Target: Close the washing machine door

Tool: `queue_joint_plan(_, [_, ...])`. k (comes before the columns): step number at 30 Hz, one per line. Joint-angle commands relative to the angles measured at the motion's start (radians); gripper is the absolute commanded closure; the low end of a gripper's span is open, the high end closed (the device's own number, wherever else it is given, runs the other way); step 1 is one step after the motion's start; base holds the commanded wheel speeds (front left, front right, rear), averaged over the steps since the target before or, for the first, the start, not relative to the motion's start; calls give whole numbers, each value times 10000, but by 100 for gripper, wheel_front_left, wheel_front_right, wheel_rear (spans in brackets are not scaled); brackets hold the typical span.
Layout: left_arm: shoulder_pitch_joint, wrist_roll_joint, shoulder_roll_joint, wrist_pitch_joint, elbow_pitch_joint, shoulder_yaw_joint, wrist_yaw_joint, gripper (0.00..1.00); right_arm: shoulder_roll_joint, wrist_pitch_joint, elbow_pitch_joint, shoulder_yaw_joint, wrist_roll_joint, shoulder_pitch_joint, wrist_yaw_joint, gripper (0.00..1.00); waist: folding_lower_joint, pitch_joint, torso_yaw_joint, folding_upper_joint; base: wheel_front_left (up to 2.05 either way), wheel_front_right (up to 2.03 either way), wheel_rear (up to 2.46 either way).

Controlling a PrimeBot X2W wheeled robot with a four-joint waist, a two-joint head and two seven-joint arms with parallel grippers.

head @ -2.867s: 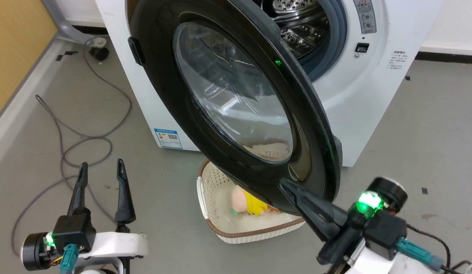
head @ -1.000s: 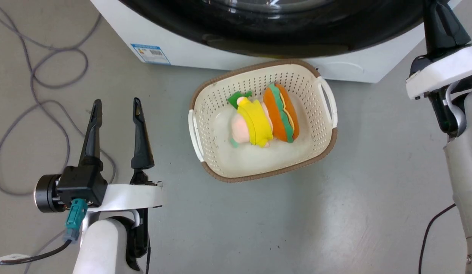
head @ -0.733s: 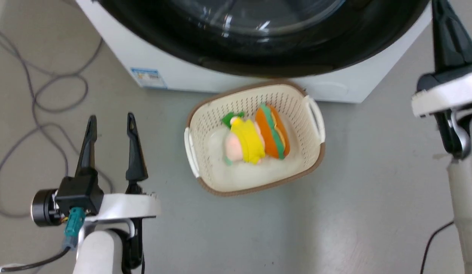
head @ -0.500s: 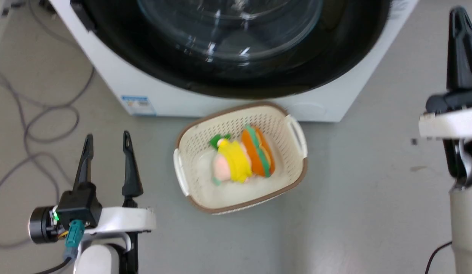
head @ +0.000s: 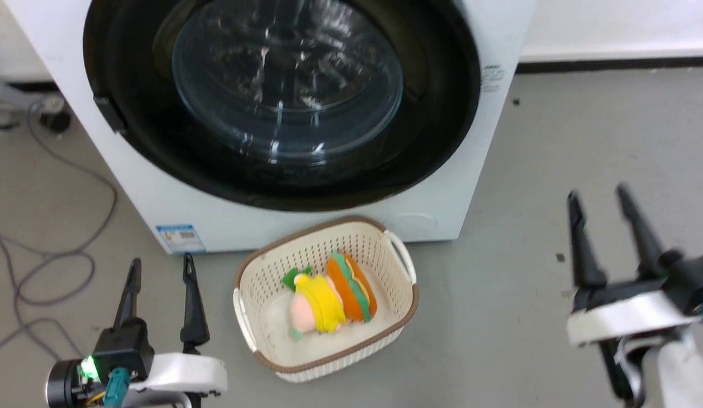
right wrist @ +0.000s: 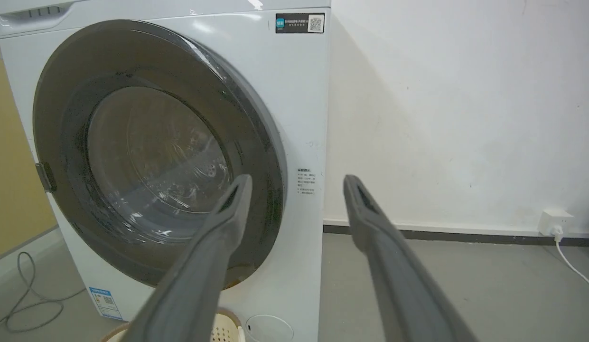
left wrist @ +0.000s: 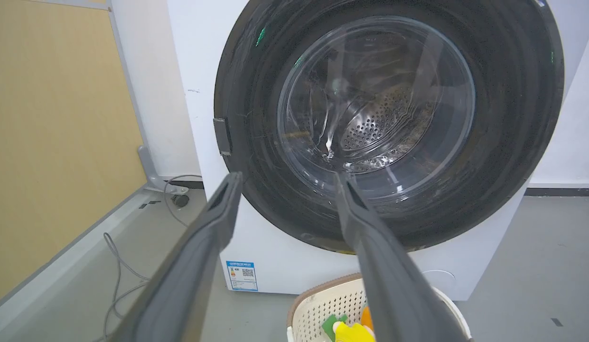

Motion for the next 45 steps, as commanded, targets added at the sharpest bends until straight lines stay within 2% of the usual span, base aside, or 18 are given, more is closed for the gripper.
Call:
queue_joint_plan(1, [212, 98, 8, -44, 55, 22, -58, 0, 87, -42, 237, 120, 100, 308, -9, 0, 1, -306, -136, 0, 0, 0, 0])
queue_joint_plan(7, [617, 133, 8, -44, 223, 73, -81, 0, 190, -42, 530, 495, 129, 1211, -9, 0, 1, -756, -150, 0, 0, 0, 0])
queue_joint_plan(16, [1018, 41, 7, -44, 320, 136, -167, 0, 240, -42, -83, 973, 509, 2316, -9, 0, 1, -1000, -15, 0, 0, 0, 0])
queue_joint_plan(17, [1033, 18, 7, -44, 331, 139, -187, 100, 241, -42, -192, 1009, 490, 2351, -9, 100, 1, -1000, -6, 0, 0, 0, 0])
queue_joint_plan(45, [822, 113, 0, 492, 190, -13, -310, 100, 203, 484, -318, 958, 239, 2259, -2, 100, 1, -987, 148, 0, 0, 0, 0])
